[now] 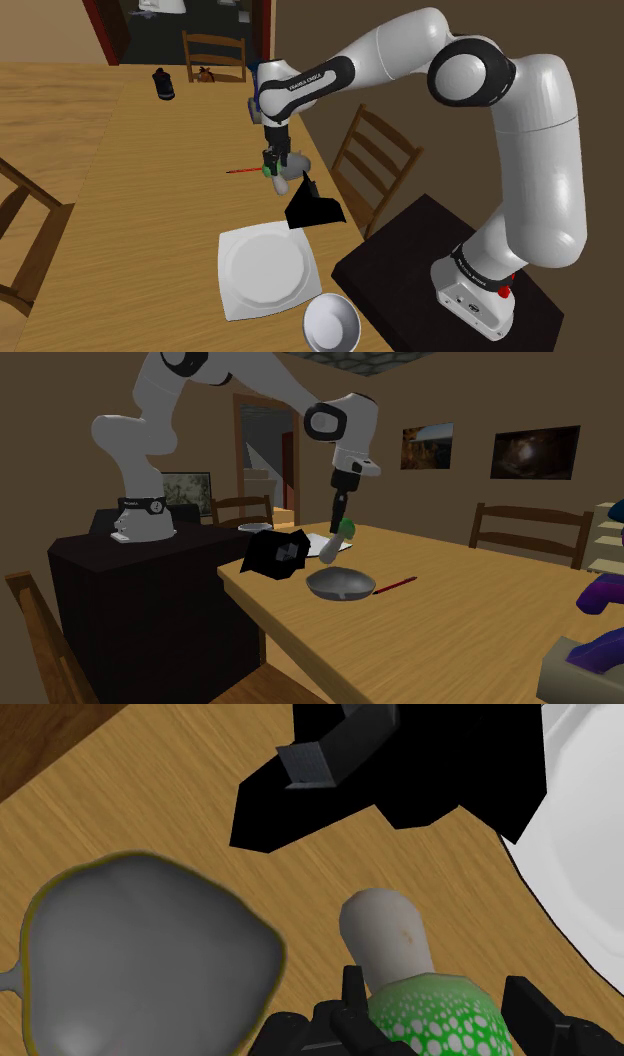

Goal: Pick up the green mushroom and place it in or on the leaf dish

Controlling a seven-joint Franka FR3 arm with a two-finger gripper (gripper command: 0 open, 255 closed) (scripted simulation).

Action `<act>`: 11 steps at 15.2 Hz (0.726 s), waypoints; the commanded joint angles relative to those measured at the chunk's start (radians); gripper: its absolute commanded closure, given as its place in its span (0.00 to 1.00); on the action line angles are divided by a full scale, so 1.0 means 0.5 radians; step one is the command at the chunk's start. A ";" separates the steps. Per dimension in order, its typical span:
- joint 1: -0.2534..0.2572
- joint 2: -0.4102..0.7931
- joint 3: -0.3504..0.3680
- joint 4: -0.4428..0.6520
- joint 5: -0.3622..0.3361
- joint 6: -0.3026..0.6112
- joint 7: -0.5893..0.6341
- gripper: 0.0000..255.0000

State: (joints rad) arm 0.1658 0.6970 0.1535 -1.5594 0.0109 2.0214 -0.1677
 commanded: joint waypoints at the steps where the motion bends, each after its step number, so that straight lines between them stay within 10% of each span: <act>1: 0.000 -0.032 0.004 0.006 0.003 -0.038 0.004 1.00; 11: -0.008 -0.176 0.015 0.053 0.017 -0.228 0.013 1.00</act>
State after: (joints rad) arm 0.1613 0.6172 0.1601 -1.5346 0.0188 1.9176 -0.1628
